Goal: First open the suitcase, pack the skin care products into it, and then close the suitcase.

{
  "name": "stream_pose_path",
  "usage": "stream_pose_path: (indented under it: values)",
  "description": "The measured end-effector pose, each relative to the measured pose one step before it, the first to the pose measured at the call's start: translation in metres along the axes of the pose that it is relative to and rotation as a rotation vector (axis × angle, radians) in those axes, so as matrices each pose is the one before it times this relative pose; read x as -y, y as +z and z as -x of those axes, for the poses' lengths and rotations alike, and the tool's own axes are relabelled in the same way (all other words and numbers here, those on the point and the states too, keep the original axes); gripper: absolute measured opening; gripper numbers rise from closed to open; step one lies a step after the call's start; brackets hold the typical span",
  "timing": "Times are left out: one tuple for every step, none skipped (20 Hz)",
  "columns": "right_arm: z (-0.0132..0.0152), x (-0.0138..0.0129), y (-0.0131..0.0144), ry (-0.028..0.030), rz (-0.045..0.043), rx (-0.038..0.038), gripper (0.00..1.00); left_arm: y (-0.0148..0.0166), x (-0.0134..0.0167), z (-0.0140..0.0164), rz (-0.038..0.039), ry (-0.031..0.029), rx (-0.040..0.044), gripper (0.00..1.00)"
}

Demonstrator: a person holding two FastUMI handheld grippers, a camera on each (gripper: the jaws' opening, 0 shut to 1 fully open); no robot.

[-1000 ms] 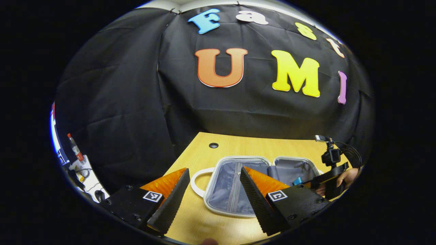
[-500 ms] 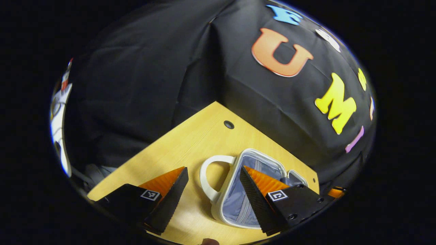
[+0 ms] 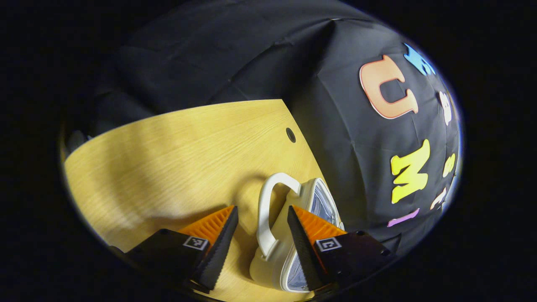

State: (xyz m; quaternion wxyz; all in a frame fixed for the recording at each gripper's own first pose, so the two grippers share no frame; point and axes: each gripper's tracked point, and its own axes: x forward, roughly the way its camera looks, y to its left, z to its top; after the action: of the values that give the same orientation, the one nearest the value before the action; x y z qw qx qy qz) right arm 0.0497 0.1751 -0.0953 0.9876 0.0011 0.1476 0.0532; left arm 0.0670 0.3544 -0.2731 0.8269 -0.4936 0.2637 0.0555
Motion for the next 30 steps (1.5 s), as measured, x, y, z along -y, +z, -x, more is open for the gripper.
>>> stream_pose_path:
  values:
    - [0.00436, 0.0075, 0.00267, -0.0185, -0.00736, 0.01184, 0.79, -0.00057, -0.00199, -0.00311, 0.00557, -0.00004, 0.00353, 0.51]
    - [0.00207, 0.00689, -0.00053, -0.02011, -0.00567, 0.00385, 0.79, 0.00043, 0.00012, -0.00268, 0.01233, -0.00593, 0.00827, 0.68]
    - [0.00299, 0.00362, 0.00057, -0.0069, -0.00938, 0.00299, 0.8, 0.0048, 0.00165, -0.00143, 0.02348, 0.00767, 0.01667, 0.29]
    - [0.00309, 0.00399, 0.0002, -0.01017, -0.00479, 0.00076, 0.79, 0.00079, -0.00009, -0.00174, 0.02228, 0.007, 0.00023, 0.26]
    - [0.00281, 0.00487, -0.00022, -0.0118, -0.00316, 0.00139, 0.77, -0.0006, -0.00081, 0.00333, 0.00007, 0.01036, 0.00816, 0.16]
    - [0.00278, 0.00157, 0.00093, -0.00276, -0.00448, 0.00381, 0.8, 0.00025, 0.00174, 0.00013, -0.01812, 0.0039, 0.00797, 0.15]
    - [0.0036, 0.00253, 0.00151, -0.0058, -0.00214, 0.00736, 0.79, 0.0, 0.00419, 0.00289, -0.03148, 0.00435, 0.00609, 0.13]
    - [0.00156, 0.00576, 0.00591, -0.00002, -0.00105, 0.00516, 0.79, 0.00009, 0.0072, 0.00219, -0.03007, 0.00278, 0.00011, 0.12]
    - [0.00364, 0.00211, 0.00533, 0.00033, 0.003, 0.00867, 0.79, 0.00501, 0.01078, 0.00534, -0.02869, -0.00018, 0.00932, 0.09]
    - [0.00195, 0.00035, 0.00059, 0.00713, 0.00709, -0.00463, 0.79, 0.00621, 0.00878, 0.00381, -0.02302, -0.00149, 0.01275, 0.07]
    - [0.00329, -0.00031, 0.00331, 0.01044, -0.00096, 0.0064, 0.79, 0.00664, 0.01049, 0.00481, -0.01626, -0.00267, 0.01297, 0.05]
    - [0.00046, 0.00255, 0.0062, -0.00081, 0.00606, 0.01056, 0.8, 0.00511, 0.01446, 0.00452, -0.01053, -0.01284, 0.00948, 0.05]
    - [0.00167, 0.00308, 0.00341, -0.00457, 0.0054, 0.01084, 0.8, 0.00343, 0.00963, 0.00496, -0.03013, 0.00582, 0.00725, 0.03]
    - [0.00356, -0.00059, 0.00469, 0.01505, 0.00082, 0.01444, 0.8, 0.00041, 0.00954, 0.00525, -0.04647, 0.00888, -0.00276, 0.04]
    - [0.00269, 0.0011, 0.00592, 0.00718, 0.0054, 0.02102, 0.8, 0.00229, 0.01087, 0.00428, -0.04182, 0.00592, 0.00479, 0.03]
    - [0.00076, 0.00353, 0.00441, 0.00372, 0.0033, 0.01936, 0.8, 0.00364, 0.01428, 0.00496, -0.03591, 0.00057, 0.01376, 0.03]
    - [0.00197, 0.0028, 0.00404, 0.01104, -0.00548, 0.01499, 0.79, 0.0075, 0.01761, 0.00806, -0.02962, -0.00897, 0.01193, 0.03]
    - [0.00233, 0.00264, 0.00383, 0.01582, -0.0068, 0.01189, 0.8, 0.00547, 0.01778, 0.00632, -0.02873, -0.01012, 0.0158, 0.03]
    - [0.00213, 0.0058, 0.00345, 0.00552, -0.00621, 0.01121, 0.8, 0.00227, 0.01596, 0.00529, -0.03682, -0.0012, 0.01325, 0.03]
    - [0.00062, 0.01126, 0.00283, -0.00715, -0.004, 0.01227, 0.8, 0.00138, 0.01925, 0.00484, -0.04042, -0.00554, 0.01739, 0.03]
    - [0.00134, 0.00909, 0.00301, -0.00314, -0.00249, 0.01384, 0.79, 0.00275, 0.02112, 0.00538, -0.04141, -0.01074, 0.01343, 0.03]
    - [0.00135, 0.00942, 0.00095, -0.00763, 0.00328, 0.00915, 0.79, 0.00076, 0.02098, 0.00452, -0.0482, -0.00619, 0.01314, 0.03]
    - [0.00208, 0.00806, 0.00019, -0.00478, 0.00616, 0.00729, 0.79, 0.00078, 0.02355, 0.00361, -0.0455, -0.01364, 0.00945, 0.03]
    - [0.00053, 0.00537, -0.00204, 0.00512, 0.00463, 0.00097, 0.79, -0.00137, 0.02188, 0.00206, -0.04269, -0.01682, 0.00545, 0.03]
    - [0.00071, 0.00595, -0.00396, 0.00367, 0.00404, -0.00568, 0.79, -0.00263, 0.02354, 0.00448, -0.04982, -0.01079, 0.00191, 0.03]
    - [0.00021, 0.00736, -0.00251, -0.00322, -0.00105, -0.0047, 0.79, -0.00444, 0.01908, 0.00107, -0.04334, -0.0079, -0.00279, 0.03]
    - [0.00069, 0.00558, -0.00243, 0.00506, -0.00688, -0.00632, 0.79, -0.0042, 0.01849, -0.00114, -0.03531, -0.01076, -0.00774, 0.03]
    - [0.00053, 0.00456, -0.00392, 0.00338, -0.00579, -0.01121, 0.79, -0.00375, 0.01989, 0.00024, -0.0267, -0.01603, -0.01141, 0.03]
    - [0.00033, 0.00437, -0.00284, 0.00567, -0.00363, -0.00924, 0.79, -0.00321, 0.01757, -0.00161, -0.02467, -0.01259, -0.00176, 0.03]
    - [0.00022, 0.00267, -0.00185, 0.00779, 0.00153, -0.00497, 0.77, -0.00587, 0.01881, -0.00187, -0.02459, -0.00811, -0.01305, 0.03]
